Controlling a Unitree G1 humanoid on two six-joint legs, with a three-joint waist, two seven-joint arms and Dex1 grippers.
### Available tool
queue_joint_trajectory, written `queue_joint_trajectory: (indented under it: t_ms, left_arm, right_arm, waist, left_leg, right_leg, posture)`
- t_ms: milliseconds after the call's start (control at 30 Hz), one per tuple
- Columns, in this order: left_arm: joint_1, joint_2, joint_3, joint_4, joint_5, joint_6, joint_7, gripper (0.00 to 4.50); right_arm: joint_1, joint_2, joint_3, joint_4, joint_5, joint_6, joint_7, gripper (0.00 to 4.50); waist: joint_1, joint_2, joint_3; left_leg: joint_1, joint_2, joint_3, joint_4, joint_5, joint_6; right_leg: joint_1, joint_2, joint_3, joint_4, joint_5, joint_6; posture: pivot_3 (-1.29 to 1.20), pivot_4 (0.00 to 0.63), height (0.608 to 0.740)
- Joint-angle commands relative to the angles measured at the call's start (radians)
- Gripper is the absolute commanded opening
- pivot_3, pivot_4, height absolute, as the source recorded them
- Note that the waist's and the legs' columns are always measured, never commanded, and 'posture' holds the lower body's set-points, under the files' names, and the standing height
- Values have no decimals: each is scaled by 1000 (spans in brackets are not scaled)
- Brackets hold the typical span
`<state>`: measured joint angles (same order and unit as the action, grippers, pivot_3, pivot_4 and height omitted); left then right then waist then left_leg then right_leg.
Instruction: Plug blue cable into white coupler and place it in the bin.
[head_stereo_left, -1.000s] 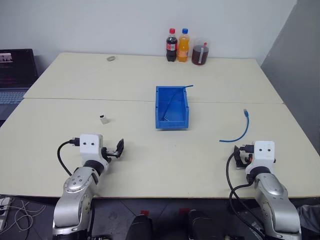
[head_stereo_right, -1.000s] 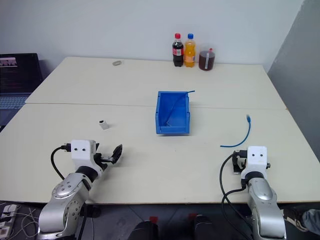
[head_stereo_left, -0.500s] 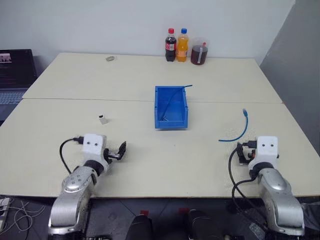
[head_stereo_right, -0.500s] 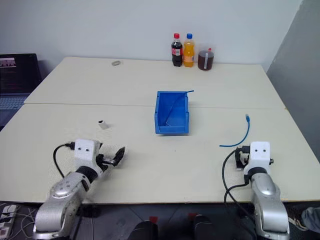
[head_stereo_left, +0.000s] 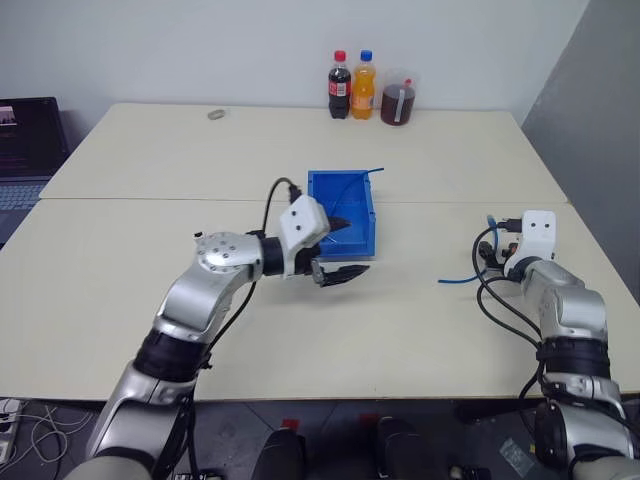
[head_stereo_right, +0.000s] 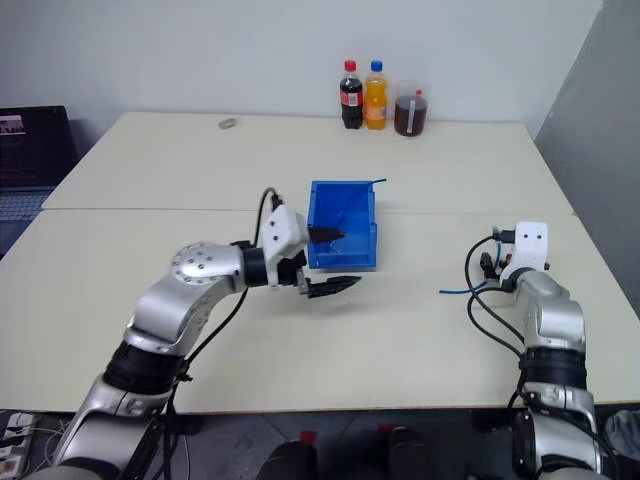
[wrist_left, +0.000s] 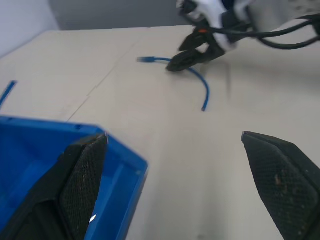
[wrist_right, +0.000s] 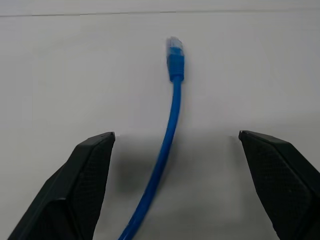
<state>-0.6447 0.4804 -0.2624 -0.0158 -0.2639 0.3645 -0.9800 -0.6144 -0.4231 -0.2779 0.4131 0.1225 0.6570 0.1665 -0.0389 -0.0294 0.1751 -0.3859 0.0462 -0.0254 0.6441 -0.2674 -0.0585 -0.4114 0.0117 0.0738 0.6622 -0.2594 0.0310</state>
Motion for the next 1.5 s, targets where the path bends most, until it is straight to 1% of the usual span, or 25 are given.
queue_joint_trajectory:
  t_ms: [33, 67, 133, 167, 200, 267, 333, 367, 433, 467, 500, 567, 667, 733, 800, 933, 1000, 1067, 1133, 1200, 1267, 1300, 1400, 1500]
  left_arm:
    - [-61, -71, -32, 99, 32, -81, -19, 4500]
    - [-64, -81, -34, 112, 35, -91, -25, 4500]
    - [-63, -89, -34, 122, 40, -102, -37, 4500]
    - [-60, -92, -31, 123, 37, -103, -40, 4500]
    - [-57, -92, -28, 122, 35, -103, -42, 4500]
    - [-47, -87, -21, 114, 31, -99, -48, 4500]
    - [-39, -80, -12, 103, 26, -96, -49, 4500]
    - [-36, -77, -9, 99, 25, -94, -49, 4500]
    - [-29, -67, -5, 83, 17, -85, -55, 4500]
    - [-27, -63, 0, 73, 10, -76, -58, 4500]
    - [-24, -58, 3, 64, 6, -70, -62, 4500]
    - [-22, -54, 8, 54, 6, -67, -65, 4500]
    - [-11, -41, 18, 30, -1, -59, -74, 4500]
    - [-1, -24, 22, 4, -11, -49, -89, 4500]
    - [12, 12, 38, -38, -30, -34, -113, 4500]
    - [51, 107, 160, -153, -143, 80, -120, 4500]
    - [115, 166, 230, -230, -198, 145, -110, 4500]
    - [216, 220, 304, -324, -247, 207, -89, 4500]
    - [336, 263, 363, -410, -268, 240, -65, 4500]
    - [481, 289, 417, -486, -269, 247, -43, 4500]
    - [637, 291, 479, -545, -249, 224, -16, 4500]
    - [683, 281, 501, -566, -248, 221, 7, 4500]
    - [865, 210, 583, -638, -242, 198, 96, 4500]
    - [1004, 131, 605, -706, -226, 167, 174, 4500]
  right_arm:
    - [-74, -21, 27, 158, -15, -105, 34, 4215]
    - [-83, -18, 24, 181, -9, -120, 42, 4215]
    - [-92, -14, 23, 207, 0, -142, 56, 3855]
    - [-94, -11, 26, 212, 5, -151, 68, 3798]
    - [-95, -8, 30, 215, 7, -157, 76, 3575]
    - [-95, -4, 35, 223, 9, -167, 83, 2982]
    - [-94, 4, 30, 230, 19, -177, 90, 2559]
    - [-95, 7, 26, 232, 26, -180, 93, 2184]
    - [-96, 6, 32, 234, 27, -189, 101, 1754]
    - [-97, 3, 35, 235, 24, -193, 103, 1460]
    - [-97, 1, 39, 236, 21, -196, 105, 1309]
    - [-96, -4, 42, 241, 17, -202, 109, 688]
    - [-81, -18, 51, 238, 11, -204, 123, 20]
    - [-67, -30, 59, 217, 11, -204, 144, 6]
    - [-39, -58, 96, 158, 0, -212, 204, 6]
    - [57, -169, 203, -58, 22, -197, 454, 6]
    - [106, -231, 240, -161, 53, -214, 593, 6]
    - [147, -279, 274, -268, 98, -213, 729, 6]
    - [165, -294, 313, -348, 135, -204, 821, 6]
    - [156, -266, 365, -390, 153, -192, 868, 6]
    - [136, -212, 440, -414, 153, -185, 898, 6]
    - [126, -189, 463, -412, 148, -189, 901, 6]
    - [65, -51, 560, -354, 120, -196, 887, 6]
    - [-1, 74, 641, -215, 48, -259, 842, 6]
  waist:
    - [-4, 0, 0]
    - [-6, 0, 0]
    - [-11, 0, 0]
    - [-13, 0, 0]
    - [-15, 0, 0]
    - [-15, 0, 0]
    - [-16, 0, 0]
    - [-16, 0, 0]
    - [-16, 0, 0]
    - [-16, 0, 0]
    - [-17, 0, 0]
    - [-17, 0, 0]
    - [-16, 0, 0]
    - [-16, 0, 0]
    - [-17, 0, 0]
    - [-16, 2, 1]
    - [-18, 3, 2]
    - [-22, 4, 3]
    - [-26, 5, 3]
    - [-28, 4, 3]
    - [-32, 3, 4]
    - [-33, 3, 4]
    - [-27, 3, 4]
    - [-20, 3, 4]
  left_leg:
    - [0, 0, 0, 0, 0, 1]
    - [0, 0, 0, 0, 0, 1]
    - [0, 0, 0, 1, 0, 1]
    - [0, 0, 0, 1, 0, 1]
    - [0, 0, 0, 1, 0, 1]
    - [1, 0, -1, 1, 0, 1]
    - [1, 0, -1, 1, 0, 1]
    - [1, 0, -1, 1, 0, 1]
    - [1, 0, -1, 2, 0, 1]
    - [1, 0, -1, 2, 0, 1]
    - [1, 0, -1, 2, 0, 1]
    - [1, 0, -1, 1, 0, 1]
    - [1, 0, -1, 2, 0, 1]
    - [1, 0, -1, 2, 0, 1]
    - [1, 0, -1, 1, 0, 1]
    - [0, 0, -1, 1, 0, 1]
    - [0, 0, -2, 1, 0, 1]
    - [1, 1, -1, 1, 0, 1]
    - [2, 1, -1, 1, -1, 1]
    - [3, 2, -1, 1, -1, 1]
    - [3, 2, -2, 1, -1, 1]
    - [4, 2, -2, 1, 0, 1]
    - [4, 3, -3, 2, 0, 1]
    - [4, 3, -3, 2, 0, 1]
  right_leg:
    - [0, 0, 0, 0, 0, 0]
    - [0, 0, 0, 0, 0, 0]
    - [0, 0, 0, 0, 0, 0]
    - [0, 0, 0, 1, 0, 0]
    - [0, 0, 0, 1, 0, 0]
    - [0, 0, 0, 2, 0, 0]
    - [1, 0, -1, 2, 0, 0]
    - [1, 0, 0, 2, 0, 0]
    - [1, 0, 0, 3, 0, 0]
    - [1, 0, 0, 3, 0, 0]
    - [1, 0, 0, 3, 0, 0]
    - [1, 0, 0, 3, 0, 0]
    - [1, 0, 0, 3, 0, 0]
    - [1, 0, -1, 3, 0, 0]
    - [1, 0, -1, 3, 0, 0]
    - [1, 0, -1, 2, 0, 0]
    - [1, 0, -1, 2, -1, 1]
    - [1, 0, 0, 2, -1, 1]
    - [1, 0, 0, 2, -2, 3]
    - [1, 0, -1, 3, -3, 4]
    - [2, 1, -1, 3, -4, 6]
    - [2, 1, -1, 3, -4, 5]
    - [2, 1, -1, 3, -5, 5]
    - [2, 0, -1, 4, -4, 5]
  posture:
    - [0, 150, 740]
    - [0, 150, 740]
    - [0, 150, 740]
    - [0, 150, 740]
    - [0, 150, 740]
    - [0, 150, 740]
    - [0, 150, 740]
    - [0, 150, 740]
    - [0, 150, 740]
    - [0, 150, 740]
    - [0, 150, 740]
    - [0, 150, 740]
    - [0, 150, 740]
    - [0, 150, 740]
    - [0, 150, 740]
    - [0, 150, 740]
    - [0, 150, 740]
    - [0, 150, 740]
    - [0, 150, 740]
    - [0, 150, 740]
    - [0, 150, 740]
    - [0, 150, 740]
    - [0, 150, 740]
    - [0, 150, 740]
